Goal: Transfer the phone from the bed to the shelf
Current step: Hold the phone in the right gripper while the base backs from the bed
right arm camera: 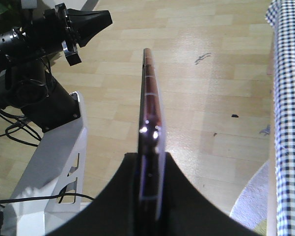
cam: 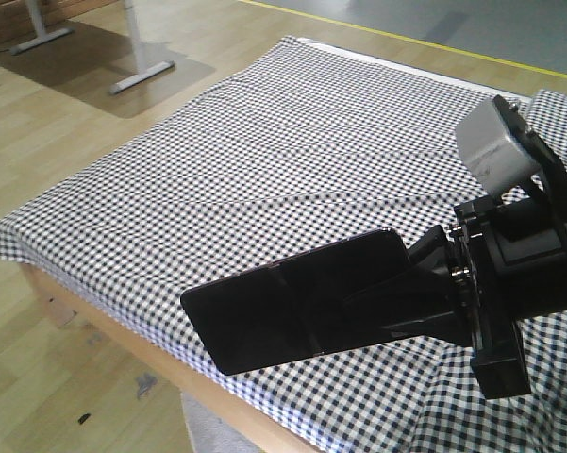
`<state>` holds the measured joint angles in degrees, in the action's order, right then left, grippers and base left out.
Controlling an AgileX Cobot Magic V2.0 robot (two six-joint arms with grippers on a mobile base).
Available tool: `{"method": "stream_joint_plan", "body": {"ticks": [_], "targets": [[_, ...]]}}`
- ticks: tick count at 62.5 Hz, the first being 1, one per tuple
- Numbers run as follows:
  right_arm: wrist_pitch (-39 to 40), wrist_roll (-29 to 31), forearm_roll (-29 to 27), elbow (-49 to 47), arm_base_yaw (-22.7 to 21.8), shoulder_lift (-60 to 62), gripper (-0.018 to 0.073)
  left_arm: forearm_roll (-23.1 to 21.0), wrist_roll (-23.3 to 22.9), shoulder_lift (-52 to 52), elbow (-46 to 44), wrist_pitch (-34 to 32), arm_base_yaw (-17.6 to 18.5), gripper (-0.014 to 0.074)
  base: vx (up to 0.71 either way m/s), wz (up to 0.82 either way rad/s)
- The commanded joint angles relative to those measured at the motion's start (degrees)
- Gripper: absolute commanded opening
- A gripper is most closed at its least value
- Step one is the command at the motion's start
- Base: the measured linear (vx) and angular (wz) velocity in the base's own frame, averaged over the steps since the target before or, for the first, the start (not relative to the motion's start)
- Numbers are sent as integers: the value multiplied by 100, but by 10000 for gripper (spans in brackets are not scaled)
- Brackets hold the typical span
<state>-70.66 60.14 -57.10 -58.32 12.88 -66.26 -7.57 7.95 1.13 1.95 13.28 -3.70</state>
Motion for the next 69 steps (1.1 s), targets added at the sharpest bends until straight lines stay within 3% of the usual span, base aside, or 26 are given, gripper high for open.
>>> {"method": "stream_joint_plan", "body": {"ticks": [1, 69], "targets": [[-321, 30, -483, -161, -14, 111, -4, -36, -22, 38, 14, -418, -11, 1, -7, 28], [-321, 30, -483, -161, -14, 111, -4, -36, -22, 38, 14, -418, -11, 1, -7, 29]]}}
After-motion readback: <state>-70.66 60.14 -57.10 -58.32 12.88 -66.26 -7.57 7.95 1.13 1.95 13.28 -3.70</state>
